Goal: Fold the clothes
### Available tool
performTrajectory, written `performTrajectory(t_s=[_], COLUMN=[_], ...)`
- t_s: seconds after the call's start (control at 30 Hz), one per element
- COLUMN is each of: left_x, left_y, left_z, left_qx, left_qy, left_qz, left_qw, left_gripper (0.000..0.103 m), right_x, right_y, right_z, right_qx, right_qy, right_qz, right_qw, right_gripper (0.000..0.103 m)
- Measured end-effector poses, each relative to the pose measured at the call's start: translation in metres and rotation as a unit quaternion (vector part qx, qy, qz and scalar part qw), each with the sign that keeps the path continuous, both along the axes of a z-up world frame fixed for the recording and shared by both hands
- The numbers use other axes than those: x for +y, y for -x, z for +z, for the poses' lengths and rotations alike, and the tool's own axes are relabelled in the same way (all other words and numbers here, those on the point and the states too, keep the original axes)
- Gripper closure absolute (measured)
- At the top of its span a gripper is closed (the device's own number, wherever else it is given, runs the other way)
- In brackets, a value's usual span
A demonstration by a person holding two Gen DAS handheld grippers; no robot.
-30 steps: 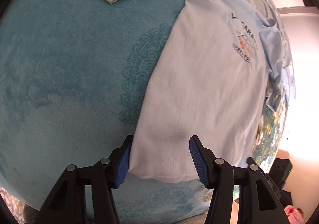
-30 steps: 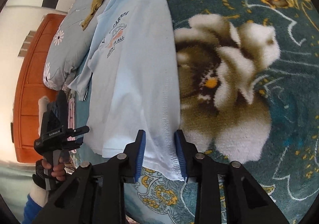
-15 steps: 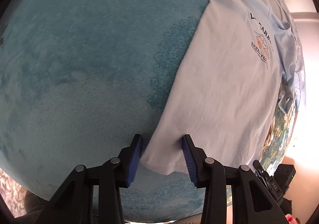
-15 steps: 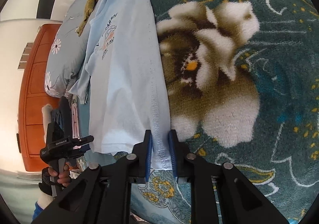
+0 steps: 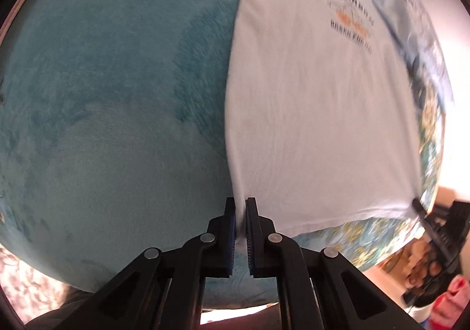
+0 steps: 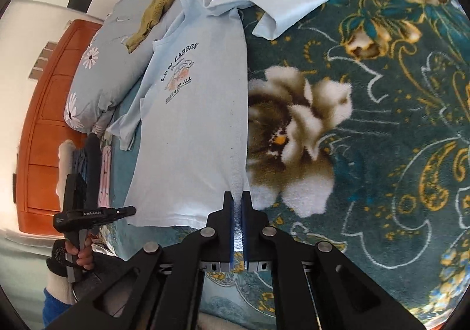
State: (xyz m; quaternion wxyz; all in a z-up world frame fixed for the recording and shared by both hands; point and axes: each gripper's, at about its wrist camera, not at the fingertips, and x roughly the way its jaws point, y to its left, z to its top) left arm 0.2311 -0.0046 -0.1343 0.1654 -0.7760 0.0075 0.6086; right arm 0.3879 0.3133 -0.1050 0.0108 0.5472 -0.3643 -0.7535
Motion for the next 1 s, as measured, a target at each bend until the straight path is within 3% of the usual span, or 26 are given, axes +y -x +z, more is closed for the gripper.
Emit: performTrajectory(t_s=[0.13,0.23,0.37,0.5,0.6,0.67,0.7,0.73,0.8,0.9,1.0], left_x=[0.019,0.021,0.020,0.026,0.023,0.019,0.017,0.004,-0.062,-0.122,-0.118], left_y=[-0.008,-0.006,-0.002,0.002,0.006,0.011,0.013,0.017,0.036,0.039,0.048], left_z=[-0.011,-0.001,0.010,0.021,0.043,0.062,0.073,0.082,0.091,0.094,0.090], left_qx=[-0.011,0.007,0.022,0.044,0.100,0.152,0.185,0.218,0.262,0.286,0.288], left_qy=[0.048,0.040,0.018,0.002,-0.010,-0.011,-0.007,-0.004,-0.011,-0.038,-0.042], left_qz=[-0.042,-0.033,-0.011,0.001,0.030,0.058,0.073,0.091,0.134,0.212,0.247], left_qw=[0.9979,0.9986,0.9996,0.9990,0.9945,0.9866,0.9799,0.9716,0.9558,0.9337,0.9243], left_gripper=[0.096,0.093,0.090,0.051,0.049,0.049,0.049,0.047,0.044,0.041,0.041], right_x=[0.003,0.001,0.001,0.001,0.004,0.014,0.021,0.030,0.050,0.089,0.120], right_y=[-0.007,-0.011,-0.008,0.001,0.011,0.027,0.037,0.047,0.065,0.086,0.099], right_z=[-0.027,-0.043,-0.040,-0.019,0.001,0.011,0.014,0.016,0.019,0.013,0.003], right_qx=[-0.041,-0.056,-0.053,-0.032,-0.005,0.017,0.023,0.032,0.049,0.070,0.049], right_qy=[-0.008,0.004,0.004,-0.029,-0.067,-0.098,-0.106,-0.110,-0.115,-0.091,-0.091], right_qz=[-0.002,-0.009,0.003,0.031,0.051,0.049,0.040,0.027,-0.007,-0.089,-0.144], right_qw=[0.999,0.998,0.999,0.999,0.996,0.994,0.993,0.993,0.992,0.989,0.984], right_gripper=[0.099,0.099,0.098,0.095,0.092,0.081,0.070,0.067,0.067,0.066,0.066])
